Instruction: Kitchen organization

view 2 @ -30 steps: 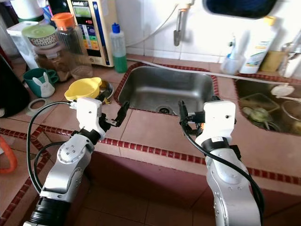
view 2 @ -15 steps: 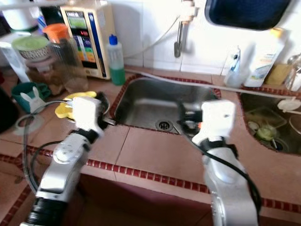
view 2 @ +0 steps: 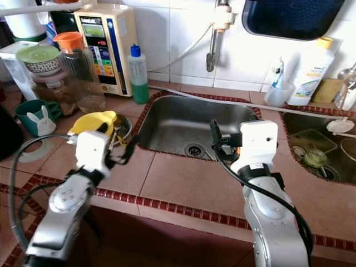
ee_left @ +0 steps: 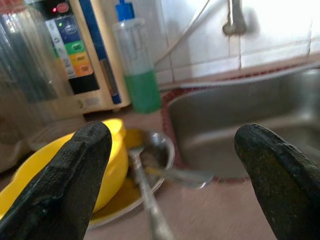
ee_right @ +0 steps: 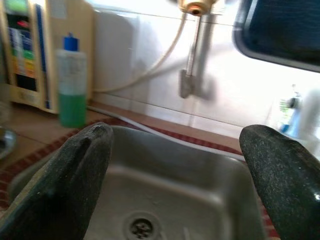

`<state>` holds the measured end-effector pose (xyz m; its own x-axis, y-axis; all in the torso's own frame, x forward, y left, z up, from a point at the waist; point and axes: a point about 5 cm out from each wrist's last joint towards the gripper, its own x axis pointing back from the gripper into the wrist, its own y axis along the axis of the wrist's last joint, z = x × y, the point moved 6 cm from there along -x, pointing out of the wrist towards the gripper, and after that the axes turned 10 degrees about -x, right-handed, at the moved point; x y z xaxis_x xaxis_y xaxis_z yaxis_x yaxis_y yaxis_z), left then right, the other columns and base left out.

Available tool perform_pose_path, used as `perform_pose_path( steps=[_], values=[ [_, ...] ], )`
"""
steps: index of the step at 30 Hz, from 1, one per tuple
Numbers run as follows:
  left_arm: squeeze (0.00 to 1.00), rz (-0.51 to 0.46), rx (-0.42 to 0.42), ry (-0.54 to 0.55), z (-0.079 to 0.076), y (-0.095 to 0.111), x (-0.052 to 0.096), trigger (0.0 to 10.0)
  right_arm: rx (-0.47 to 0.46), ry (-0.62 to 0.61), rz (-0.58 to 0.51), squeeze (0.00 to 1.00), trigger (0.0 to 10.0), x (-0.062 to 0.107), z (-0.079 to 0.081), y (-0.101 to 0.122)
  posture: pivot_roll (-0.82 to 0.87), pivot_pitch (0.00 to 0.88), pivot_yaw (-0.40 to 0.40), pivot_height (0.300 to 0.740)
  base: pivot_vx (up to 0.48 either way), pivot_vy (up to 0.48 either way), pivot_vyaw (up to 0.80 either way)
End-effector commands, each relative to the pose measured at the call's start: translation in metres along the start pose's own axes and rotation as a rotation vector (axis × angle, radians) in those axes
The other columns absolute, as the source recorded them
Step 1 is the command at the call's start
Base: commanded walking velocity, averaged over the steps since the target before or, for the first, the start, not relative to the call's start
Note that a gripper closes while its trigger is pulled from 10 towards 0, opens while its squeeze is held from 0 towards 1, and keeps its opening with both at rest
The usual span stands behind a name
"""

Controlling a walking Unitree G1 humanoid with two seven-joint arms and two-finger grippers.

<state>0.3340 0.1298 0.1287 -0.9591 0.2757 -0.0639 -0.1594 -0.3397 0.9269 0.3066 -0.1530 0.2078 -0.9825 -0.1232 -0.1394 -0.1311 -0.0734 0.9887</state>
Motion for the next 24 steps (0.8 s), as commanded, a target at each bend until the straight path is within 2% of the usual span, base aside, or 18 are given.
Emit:
perform_pose_path(
  steps=[1, 7, 11, 16, 24],
  values=[
    [0.00, -0.005, -0.018, 0.006, 0.002, 0.002, 0.001, 10.0, -0.012, 0.014, -0.006, 0.00, 10.0, -0.003, 0.001, 0.004, -0.01, 0.000, 0.008, 0.740, 0.000, 0.000, 0.00],
    [0.00, 0.033, -0.031, 0.013, 0.002, -0.005, -0.001, 10.0, -0.017, 0.043, -0.004, 0.00, 10.0, -0.004, 0.007, 0.005, -0.01, 0.000, 0.006, 0.740, 0.000, 0.000, 0.00],
    [0.00, 0.104, -0.002, -0.005, -0.004, -0.018, -0.001, 10.0, -0.021, 0.049, -0.001, 0.00, 10.0, -0.003, 0.008, 0.004, -0.02, 0.000, 0.011, 0.740, 0.000, 0.000, 0.00],
    [0.00, 0.187, 0.020, -0.037, -0.010, -0.031, 0.001, 10.0, -0.025, 0.051, 0.005, 0.00, 10.0, -0.001, 0.008, 0.003, -0.02, 0.000, 0.013, 0.740, 0.000, 0.000, 0.00],
    [0.00, 0.250, 0.019, -0.059, -0.012, -0.044, 0.007, 10.0, -0.026, 0.065, 0.013, 0.00, 10.0, -0.001, 0.012, 0.002, -0.02, 0.001, 0.013, 0.740, 0.000, 0.000, 0.00]
  ],
)
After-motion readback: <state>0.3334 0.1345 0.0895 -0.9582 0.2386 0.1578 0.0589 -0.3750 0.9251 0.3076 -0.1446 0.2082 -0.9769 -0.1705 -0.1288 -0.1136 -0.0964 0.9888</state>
